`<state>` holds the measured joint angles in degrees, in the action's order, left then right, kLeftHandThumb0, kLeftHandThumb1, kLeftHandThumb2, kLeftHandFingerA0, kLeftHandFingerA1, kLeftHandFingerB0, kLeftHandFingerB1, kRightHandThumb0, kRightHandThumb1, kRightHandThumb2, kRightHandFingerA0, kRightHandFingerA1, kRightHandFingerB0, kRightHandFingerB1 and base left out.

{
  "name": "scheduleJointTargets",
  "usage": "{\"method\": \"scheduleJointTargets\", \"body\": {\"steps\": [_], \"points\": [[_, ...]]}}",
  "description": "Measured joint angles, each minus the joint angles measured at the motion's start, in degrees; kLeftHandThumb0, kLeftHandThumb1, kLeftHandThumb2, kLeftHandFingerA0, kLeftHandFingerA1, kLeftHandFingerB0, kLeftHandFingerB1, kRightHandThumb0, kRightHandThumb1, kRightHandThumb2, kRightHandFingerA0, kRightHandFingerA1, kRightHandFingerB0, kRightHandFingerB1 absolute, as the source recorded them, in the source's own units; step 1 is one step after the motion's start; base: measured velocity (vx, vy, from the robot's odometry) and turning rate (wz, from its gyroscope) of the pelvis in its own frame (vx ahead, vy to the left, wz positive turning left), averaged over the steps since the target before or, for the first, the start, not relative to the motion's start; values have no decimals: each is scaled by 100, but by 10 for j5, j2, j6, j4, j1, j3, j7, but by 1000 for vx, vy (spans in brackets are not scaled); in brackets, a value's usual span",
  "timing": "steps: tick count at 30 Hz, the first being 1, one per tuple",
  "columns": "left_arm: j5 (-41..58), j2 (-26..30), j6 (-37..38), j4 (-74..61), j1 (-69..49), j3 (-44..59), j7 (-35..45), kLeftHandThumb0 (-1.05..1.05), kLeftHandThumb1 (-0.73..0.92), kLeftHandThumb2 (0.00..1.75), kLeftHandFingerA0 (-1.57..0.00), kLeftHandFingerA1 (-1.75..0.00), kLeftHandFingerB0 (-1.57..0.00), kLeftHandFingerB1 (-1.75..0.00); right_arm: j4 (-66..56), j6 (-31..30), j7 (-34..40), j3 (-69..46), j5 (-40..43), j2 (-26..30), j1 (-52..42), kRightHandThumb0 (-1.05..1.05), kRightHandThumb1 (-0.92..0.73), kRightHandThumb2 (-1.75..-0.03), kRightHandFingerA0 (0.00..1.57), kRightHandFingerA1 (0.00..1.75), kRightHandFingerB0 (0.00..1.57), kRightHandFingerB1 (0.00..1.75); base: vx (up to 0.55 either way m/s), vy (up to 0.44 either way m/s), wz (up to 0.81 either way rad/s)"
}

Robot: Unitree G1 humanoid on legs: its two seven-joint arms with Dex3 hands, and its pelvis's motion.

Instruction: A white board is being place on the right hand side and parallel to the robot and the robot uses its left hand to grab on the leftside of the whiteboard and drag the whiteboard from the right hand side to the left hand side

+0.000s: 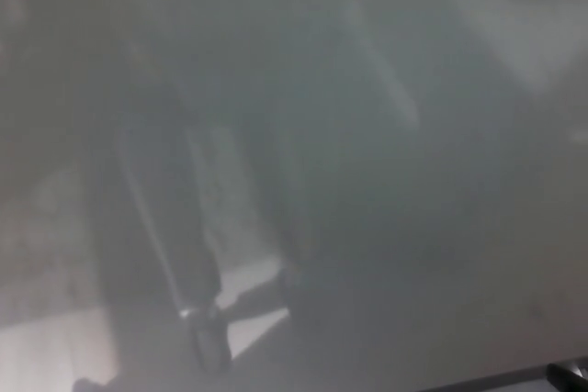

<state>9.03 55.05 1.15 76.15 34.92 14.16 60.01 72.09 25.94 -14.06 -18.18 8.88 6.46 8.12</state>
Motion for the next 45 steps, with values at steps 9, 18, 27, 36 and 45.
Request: {"method": "scheduleJointTargets", "body": {"steps": [9, 18, 27, 36, 45], "points": [[-9, 12, -8, 6, 0, -2, 5, -4, 79, 65, -82, -139, -92, -92, 0, 0, 2, -1, -1, 0, 3, -30, -92, -69, 82, 57, 36, 32, 0, 0, 0], [-12, 18, -17, 7, -5, 6, 5, 1, 76, 66, -83, -141, -92, -93, 0, 0, 3, 1, -5, 0, 8, -31, -92, -70, 79, 56, 35, 32, 0, 0, 0], [-16, 39, -21, 8, -24, 32, -20, -58, 39, 71, -9, -30, -2, -26, 0, 3, 6, 4, -8, 0, 11, -29, -92, -68, 81, 55, 36, 31, 0, 0, 0], [27, 33, -9, 3, -129, 174, -105, -61, 55, 57, 0, -13, 0, 0, 1, 6, 8, 7, -11, 0, -16, -30, -92, -69, 79, 56, 36, 32, 0, 0, 0], [78, -92, 26, -4, -303, 277, -173, -49, 62, 59, 0, -16, 0, -3, 1, 8, 6, 8, -14, 0, -58, -29, -92, -68, 81, 57, 36, 31, 0, 0, 0]]}}
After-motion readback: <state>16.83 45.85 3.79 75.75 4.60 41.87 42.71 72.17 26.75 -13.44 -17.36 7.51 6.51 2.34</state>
